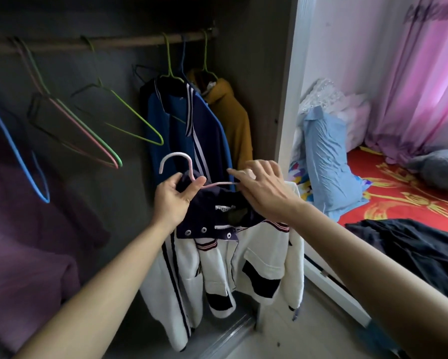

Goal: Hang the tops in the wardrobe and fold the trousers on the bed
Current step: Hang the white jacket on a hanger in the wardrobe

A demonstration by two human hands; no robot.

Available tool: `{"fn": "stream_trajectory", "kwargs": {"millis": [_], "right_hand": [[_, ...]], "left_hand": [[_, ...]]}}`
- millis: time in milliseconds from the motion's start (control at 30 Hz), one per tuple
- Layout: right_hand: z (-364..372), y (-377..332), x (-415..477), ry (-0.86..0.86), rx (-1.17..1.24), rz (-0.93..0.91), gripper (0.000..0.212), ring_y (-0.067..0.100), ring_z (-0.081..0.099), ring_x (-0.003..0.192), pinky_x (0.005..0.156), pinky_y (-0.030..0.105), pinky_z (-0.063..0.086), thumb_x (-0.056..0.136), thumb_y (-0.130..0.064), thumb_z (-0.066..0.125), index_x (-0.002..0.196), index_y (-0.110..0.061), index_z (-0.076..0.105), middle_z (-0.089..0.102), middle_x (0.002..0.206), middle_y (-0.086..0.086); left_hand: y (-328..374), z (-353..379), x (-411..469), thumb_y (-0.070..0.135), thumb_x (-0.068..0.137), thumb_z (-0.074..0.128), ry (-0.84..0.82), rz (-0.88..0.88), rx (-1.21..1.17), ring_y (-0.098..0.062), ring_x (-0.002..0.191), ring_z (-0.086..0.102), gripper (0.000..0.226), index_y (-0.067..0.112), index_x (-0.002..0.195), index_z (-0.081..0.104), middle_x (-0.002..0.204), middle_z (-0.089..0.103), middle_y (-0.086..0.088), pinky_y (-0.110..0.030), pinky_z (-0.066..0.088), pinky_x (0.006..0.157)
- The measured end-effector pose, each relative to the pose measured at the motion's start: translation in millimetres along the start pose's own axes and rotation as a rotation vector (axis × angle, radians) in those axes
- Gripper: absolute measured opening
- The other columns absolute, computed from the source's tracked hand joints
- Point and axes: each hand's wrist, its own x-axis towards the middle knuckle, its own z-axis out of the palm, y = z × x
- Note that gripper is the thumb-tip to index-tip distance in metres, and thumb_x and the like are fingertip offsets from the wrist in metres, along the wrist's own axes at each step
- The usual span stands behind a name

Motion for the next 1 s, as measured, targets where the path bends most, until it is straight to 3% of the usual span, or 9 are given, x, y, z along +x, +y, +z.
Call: {"fn": "stream_trajectory", "kwargs": {"millis": [100, 200, 367, 467, 533, 600, 700, 867, 1000], "right_hand": [[-3, -7, 8, -0.048, 0.053, -0.060, 0.038, 0.022, 0.049, 0.116, 0.109, 0.044, 0.029, 0.106, -0.045, 0.036, 0.125, -0.027, 0.063, 0.056, 0.118, -0.001], [-4, 2, 10, -0.024, -0.071, -0.117, 0.039, 0.024, 0.052, 0.107, 0.106, 0.046, 0.032, 0.105, -0.045, 0.034, 0.106, -0.025, 0.067, 0.058, 0.103, -0.001], [4, 30, -3, -0.304, -0.189, 0.009, 0.043, 0.028, 0.038, 0.130, 0.110, 0.046, 0.023, 0.105, -0.051, 0.025, 0.121, -0.034, 0.061, 0.050, 0.128, 0.002], [10, 33, -9, -0.405, -0.215, 0.020, 0.042, 0.031, 0.033, 0.135, 0.109, 0.046, 0.025, 0.105, -0.051, 0.025, 0.125, -0.034, 0.059, 0.047, 0.134, 0.005], [8, 26, -5, -0.395, -0.081, 0.029, 0.041, 0.030, 0.041, 0.129, 0.107, 0.046, 0.033, 0.106, -0.049, 0.029, 0.121, -0.028, 0.061, 0.051, 0.128, 0.005], [4, 13, 0, -0.310, 0.230, 0.065, 0.035, 0.023, 0.055, 0.097, 0.087, 0.042, 0.045, 0.107, -0.043, 0.035, 0.102, -0.018, 0.060, 0.056, 0.102, 0.004], [-2, -7, 9, -0.118, 0.418, 0.059, 0.028, 0.007, 0.040, 0.062, 0.066, 0.025, 0.032, 0.106, -0.033, 0.044, 0.080, -0.023, 0.044, 0.044, 0.072, -0.014], [-10, -20, 21, -0.031, 0.370, -0.011, 0.025, 0.012, 0.047, 0.068, 0.065, 0.020, 0.026, 0.105, -0.029, 0.049, 0.083, -0.018, 0.054, 0.047, 0.075, -0.013], [-20, -20, 24, -0.080, 0.291, 0.119, 0.031, 0.017, 0.051, 0.064, 0.061, 0.036, 0.041, 0.105, -0.042, 0.044, 0.076, -0.032, 0.045, 0.049, 0.068, -0.014]], "left_hand": [[9, 3, 0, 0.069, 0.072, 0.068, -0.002, 0.017, -0.021, -0.003, 0.055, 0.050, 0.048, 0.021, 0.073, 0.067, 0.060, 0.062, 0.003, -0.016, 0.040, 0.054], [11, 2, -3, 0.068, 0.073, 0.065, 0.055, -0.001, -0.064, 0.004, 0.061, 0.059, 0.039, 0.029, 0.075, 0.068, 0.066, 0.068, 0.018, -0.009, 0.043, 0.061], [9, -12, 5, 0.064, 0.085, 0.059, 0.221, -0.088, -0.062, -0.002, 0.071, 0.063, 0.043, 0.024, 0.076, 0.068, 0.074, 0.070, 0.009, -0.020, 0.049, 0.069], [10, -19, 7, 0.056, 0.092, 0.056, 0.242, -0.069, -0.022, 0.007, 0.066, 0.059, 0.037, 0.026, 0.072, 0.065, 0.069, 0.067, 0.018, -0.007, 0.042, 0.063], [8, -28, 7, 0.057, 0.093, 0.053, 0.187, -0.047, 0.056, 0.004, 0.059, 0.056, 0.043, 0.023, 0.068, 0.060, 0.063, 0.063, 0.015, -0.007, 0.039, 0.056], [6, -39, 9, 0.063, 0.093, 0.048, 0.083, -0.061, 0.169, 0.002, 0.058, 0.053, 0.045, 0.024, 0.070, 0.055, 0.060, 0.057, 0.012, -0.011, 0.038, 0.056], [-7, -55, 9, 0.061, 0.097, 0.038, -0.027, -0.157, 0.247, -0.001, 0.074, 0.056, 0.040, 0.024, 0.097, 0.054, 0.083, 0.062, 0.010, -0.026, 0.043, 0.075], [-35, -68, -2, 0.060, 0.097, 0.039, -0.145, -0.371, 0.236, -0.014, 0.069, 0.052, 0.053, 0.015, 0.073, 0.053, 0.069, 0.056, 0.001, -0.031, 0.038, 0.069], [-32, -56, 7, 0.054, 0.100, 0.039, -0.128, -0.415, 0.163, -0.021, 0.070, 0.053, 0.066, -0.002, 0.071, 0.056, 0.067, 0.057, -0.008, -0.034, 0.037, 0.066]]}}
